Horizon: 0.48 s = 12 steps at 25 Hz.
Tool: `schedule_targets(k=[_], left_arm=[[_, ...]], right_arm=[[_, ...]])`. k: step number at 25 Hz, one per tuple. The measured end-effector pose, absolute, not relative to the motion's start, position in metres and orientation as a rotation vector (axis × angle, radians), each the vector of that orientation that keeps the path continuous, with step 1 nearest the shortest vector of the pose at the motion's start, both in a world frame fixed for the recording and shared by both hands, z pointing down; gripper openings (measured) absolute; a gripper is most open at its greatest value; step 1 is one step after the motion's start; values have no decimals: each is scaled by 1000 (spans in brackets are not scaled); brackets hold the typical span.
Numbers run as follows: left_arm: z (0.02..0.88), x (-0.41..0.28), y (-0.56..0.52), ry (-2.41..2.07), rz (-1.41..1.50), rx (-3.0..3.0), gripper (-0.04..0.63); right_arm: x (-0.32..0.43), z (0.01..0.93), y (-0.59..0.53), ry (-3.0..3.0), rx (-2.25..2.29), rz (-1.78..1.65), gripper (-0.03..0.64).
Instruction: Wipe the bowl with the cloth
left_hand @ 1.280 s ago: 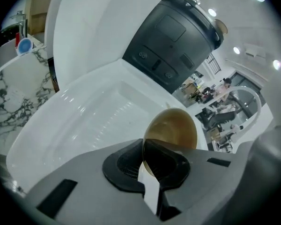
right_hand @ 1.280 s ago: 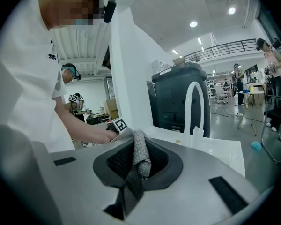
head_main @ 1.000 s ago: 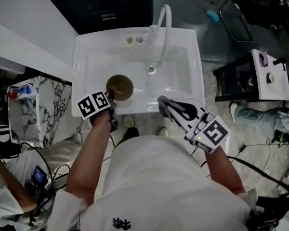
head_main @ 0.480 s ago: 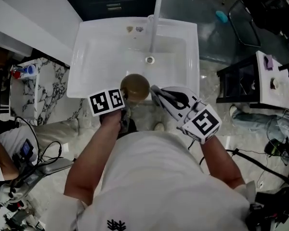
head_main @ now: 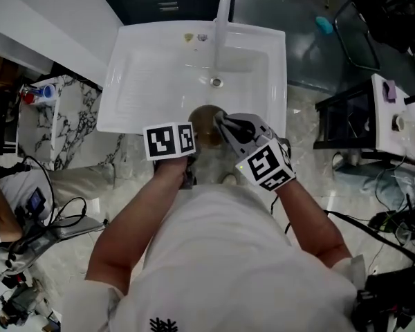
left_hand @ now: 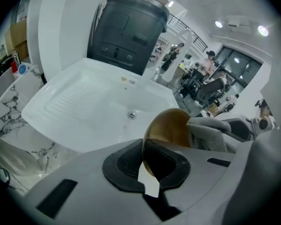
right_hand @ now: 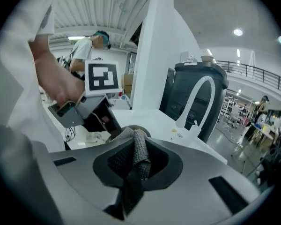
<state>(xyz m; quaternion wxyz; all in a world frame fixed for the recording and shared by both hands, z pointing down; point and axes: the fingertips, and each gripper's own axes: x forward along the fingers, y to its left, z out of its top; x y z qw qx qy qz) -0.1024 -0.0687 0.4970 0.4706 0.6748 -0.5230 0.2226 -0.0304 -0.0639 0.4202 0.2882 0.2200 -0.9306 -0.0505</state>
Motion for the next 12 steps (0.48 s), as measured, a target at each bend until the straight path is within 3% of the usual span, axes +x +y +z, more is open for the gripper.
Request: schedule_targets(k=[6,12], left_arm=[[497,-88,-71,-1278,606,1691,20],[495,-79,-71,-1258,624,1710,23]], right_arm=[[-25,462,-57,-2205,490,-386,34],[-23,488,-42,-2124,395,-352,34]])
